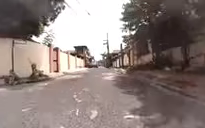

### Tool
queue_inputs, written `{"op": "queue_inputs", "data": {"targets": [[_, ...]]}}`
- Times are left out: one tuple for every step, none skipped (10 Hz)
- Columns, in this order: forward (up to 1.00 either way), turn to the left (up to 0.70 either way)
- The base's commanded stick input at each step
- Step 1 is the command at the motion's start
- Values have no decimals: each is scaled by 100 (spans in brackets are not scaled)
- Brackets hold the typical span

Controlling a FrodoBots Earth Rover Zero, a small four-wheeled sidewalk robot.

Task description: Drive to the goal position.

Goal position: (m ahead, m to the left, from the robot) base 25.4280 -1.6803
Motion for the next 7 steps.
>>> {"op": "queue_inputs", "data": {"targets": [[100, 0], [100, 0], [100, 0], [100, 0], [100, 0], [100, 0], [100, 0]]}}
